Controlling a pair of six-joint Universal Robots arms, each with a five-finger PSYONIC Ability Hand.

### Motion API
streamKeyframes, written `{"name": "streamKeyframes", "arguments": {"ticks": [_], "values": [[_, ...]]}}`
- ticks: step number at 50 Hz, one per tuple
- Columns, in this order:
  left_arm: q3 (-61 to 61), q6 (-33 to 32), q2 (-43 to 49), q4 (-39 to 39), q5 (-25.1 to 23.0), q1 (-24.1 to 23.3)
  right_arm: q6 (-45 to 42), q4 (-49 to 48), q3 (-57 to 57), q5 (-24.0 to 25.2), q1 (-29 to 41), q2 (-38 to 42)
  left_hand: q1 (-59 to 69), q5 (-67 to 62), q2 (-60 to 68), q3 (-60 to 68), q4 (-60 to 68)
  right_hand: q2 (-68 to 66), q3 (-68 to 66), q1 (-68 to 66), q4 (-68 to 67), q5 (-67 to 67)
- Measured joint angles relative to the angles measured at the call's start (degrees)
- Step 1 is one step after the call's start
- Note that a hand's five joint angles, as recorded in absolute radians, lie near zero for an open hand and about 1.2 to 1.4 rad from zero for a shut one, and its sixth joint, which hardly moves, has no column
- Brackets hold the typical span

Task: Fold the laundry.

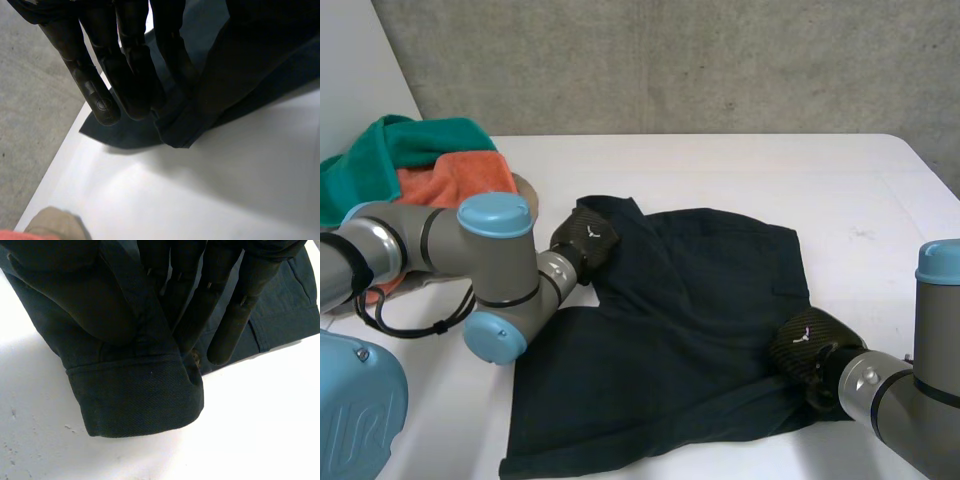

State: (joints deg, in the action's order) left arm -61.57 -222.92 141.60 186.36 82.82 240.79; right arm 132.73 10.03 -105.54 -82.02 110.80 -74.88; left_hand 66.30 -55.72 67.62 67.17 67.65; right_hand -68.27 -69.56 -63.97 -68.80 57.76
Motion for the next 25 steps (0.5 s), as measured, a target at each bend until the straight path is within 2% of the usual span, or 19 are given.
{"name": "streamKeyframes", "arguments": {"ticks": [6, 7, 12, 18, 25], "values": [[-4.5, 0.6, -3.5, -0.8, 7.6, -0.4, 0.0, -0.5, -0.1, 0.0, -0.7, 0.0, 0.0, 0.0, 0.9, 1.0, 0.9, 0.0, 0.0, 0.0, 0.0, 0.0], [-6.9, 0.9, -5.5, -0.9, 10.2, -0.5, 0.0, -0.5, -0.1, 0.0, -0.9, 0.0, 0.0, 0.0, 0.9, 1.0, 0.9, 0.0, 0.0, 0.0, 0.0, 0.0], [-16.1, 1.7, -13.6, -0.4, 16.8, -0.7, 0.0, -0.6, -0.1, 0.0, -1.3, -0.1, 0.0, 0.0, 0.9, 1.0, 0.9, 0.0, 0.0, 0.0, 0.0, 0.0], [-26.2, 2.4, -20.6, 0.9, 19.3, -0.5, 0.4, -0.4, -0.2, -0.1, -1.3, -0.3, 0.0, 0.0, 1.0, 1.2, 0.9, 0.0, 0.0, 0.0, 0.0, 0.0], [-32.6, 2.7, -23.4, 1.2, 19.7, -0.8, 1.4, -0.2, -0.6, -0.3, -1.3, -0.2, 0.0, 0.0, 1.0, 1.2, 0.9, -0.2, 0.0, 0.0, 0.0, 0.0]]}}
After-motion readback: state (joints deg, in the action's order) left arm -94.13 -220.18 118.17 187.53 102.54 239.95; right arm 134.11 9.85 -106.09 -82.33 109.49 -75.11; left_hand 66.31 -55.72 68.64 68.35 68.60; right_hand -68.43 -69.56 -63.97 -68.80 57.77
